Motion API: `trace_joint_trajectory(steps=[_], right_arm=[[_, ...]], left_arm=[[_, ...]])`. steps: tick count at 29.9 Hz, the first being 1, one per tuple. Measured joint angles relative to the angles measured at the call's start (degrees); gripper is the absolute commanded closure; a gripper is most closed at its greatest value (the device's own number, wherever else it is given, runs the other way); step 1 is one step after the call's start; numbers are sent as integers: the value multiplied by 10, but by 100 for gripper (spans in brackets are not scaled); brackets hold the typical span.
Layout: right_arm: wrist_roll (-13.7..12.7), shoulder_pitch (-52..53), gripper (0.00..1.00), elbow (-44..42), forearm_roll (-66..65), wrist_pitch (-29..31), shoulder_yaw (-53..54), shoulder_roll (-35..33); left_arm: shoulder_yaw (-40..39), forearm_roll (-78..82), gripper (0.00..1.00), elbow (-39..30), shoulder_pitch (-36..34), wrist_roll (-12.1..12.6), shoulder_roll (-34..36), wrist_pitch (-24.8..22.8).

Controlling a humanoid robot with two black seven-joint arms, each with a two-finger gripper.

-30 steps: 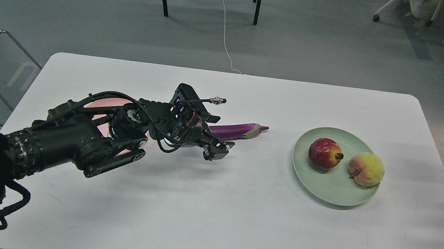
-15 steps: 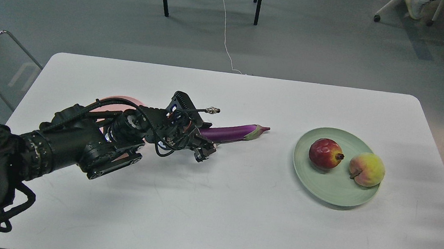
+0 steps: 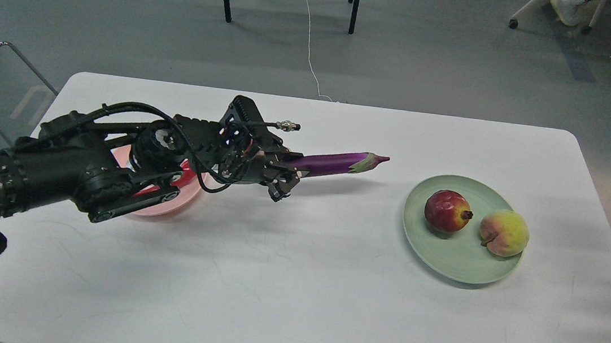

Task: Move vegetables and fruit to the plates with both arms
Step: 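Lift the eggplant onto the pink plate beside the chili, release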

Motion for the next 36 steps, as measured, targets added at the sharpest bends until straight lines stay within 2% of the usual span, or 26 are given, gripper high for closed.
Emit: trace_joint_trajectory(steps=[4,10,16,20,21,23,24,29,34,36], right_arm=[[-1,0,2,0,-1,0,1,-2],[-1,0,2,12,-1,0,1,-1],[-1,0,2,19,-1,0,0,-1],[-1,1,2,31,-1,0,1,-3],[-1,1,2,34,-1,0,1,-3],[-1,1,2,39,-1,0,1,-4],[-1,1,2,39,-1,0,1,-6],[-1,1,2,40,-2,0,1,-8],[-1,1,2,40,-2,0,1,-8],[-1,1,2,40,-2,0,1,-8]], left_arm=[[2,-15,79,-37,-9,-6,96,-9],[26,-15,79,-36,16,-39,197,-10],[30,-15,77,-5,69,-42,234,-1],[30,-14,63,21,94,-40,229,17],[30,-14,57,26,99,-40,228,22],[30,-15,31,37,104,-38,224,27],[30,-16,25,43,105,-38,221,28],[25,-19,17,50,106,-41,209,30],[16,-47,3,45,103,-45,210,30],[5,-86,2,44,100,-51,211,30]])
